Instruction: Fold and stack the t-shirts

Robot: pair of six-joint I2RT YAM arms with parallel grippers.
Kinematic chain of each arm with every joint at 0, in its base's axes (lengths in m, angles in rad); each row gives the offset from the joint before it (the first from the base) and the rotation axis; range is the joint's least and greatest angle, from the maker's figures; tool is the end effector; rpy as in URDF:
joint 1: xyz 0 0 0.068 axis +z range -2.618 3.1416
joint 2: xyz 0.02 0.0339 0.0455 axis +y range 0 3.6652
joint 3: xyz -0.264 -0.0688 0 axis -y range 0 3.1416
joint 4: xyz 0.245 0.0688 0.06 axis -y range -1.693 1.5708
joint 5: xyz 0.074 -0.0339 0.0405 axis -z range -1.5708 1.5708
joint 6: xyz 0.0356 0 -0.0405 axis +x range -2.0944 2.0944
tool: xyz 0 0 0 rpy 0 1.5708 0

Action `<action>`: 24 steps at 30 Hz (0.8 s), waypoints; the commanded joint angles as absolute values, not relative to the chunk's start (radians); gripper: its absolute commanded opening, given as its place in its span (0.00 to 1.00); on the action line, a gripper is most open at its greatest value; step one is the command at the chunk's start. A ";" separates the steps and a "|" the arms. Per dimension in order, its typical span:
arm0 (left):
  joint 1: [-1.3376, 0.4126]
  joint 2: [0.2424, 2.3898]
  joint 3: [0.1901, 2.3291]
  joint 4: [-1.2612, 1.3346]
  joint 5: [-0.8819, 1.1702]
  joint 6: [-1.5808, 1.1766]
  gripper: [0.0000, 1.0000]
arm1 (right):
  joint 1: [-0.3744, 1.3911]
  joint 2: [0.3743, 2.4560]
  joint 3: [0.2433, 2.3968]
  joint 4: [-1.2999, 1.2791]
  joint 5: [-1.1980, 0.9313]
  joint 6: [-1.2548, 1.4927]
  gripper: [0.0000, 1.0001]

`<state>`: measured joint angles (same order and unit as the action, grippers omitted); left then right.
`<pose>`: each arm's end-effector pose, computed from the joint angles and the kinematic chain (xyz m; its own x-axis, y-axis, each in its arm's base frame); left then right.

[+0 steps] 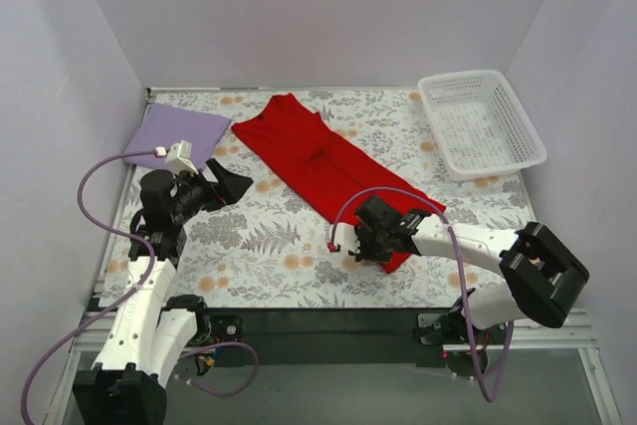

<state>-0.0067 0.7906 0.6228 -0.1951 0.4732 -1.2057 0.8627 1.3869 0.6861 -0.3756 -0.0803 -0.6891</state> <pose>0.1846 -0.0175 0.2819 -0.5303 -0.8279 -0.1827 -0.1773 0.3190 -0.9310 0.1602 0.1915 0.1646 0.0553 -0.9099 -0.4111 -0.9675 0.0529 -0.2472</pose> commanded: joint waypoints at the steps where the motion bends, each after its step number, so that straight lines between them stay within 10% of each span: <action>1: -0.011 0.738 0.585 -0.173 0.653 -1.230 0.82 | 0.975 1.431 0.739 -0.505 -0.287 -0.706 0.01; 8: -0.011 0.664 0.592 -0.232 0.684 -1.217 0.79 | 1.202 1.666 1.085 -0.564 -0.356 -0.684 0.02; 12: -0.015 0.655 0.609 -0.281 0.675 -1.189 0.79 | 1.204 1.816 1.290 -0.698 -0.377 -0.682 0.30; 16: -0.040 0.667 0.617 -0.296 0.667 -1.157 0.80 | 1.107 1.672 1.226 -0.770 -0.405 -0.816 0.58; 24: -0.234 0.782 0.624 -0.218 0.720 -1.146 0.78 | 0.645 1.197 0.933 -0.756 -0.555 -1.021 0.74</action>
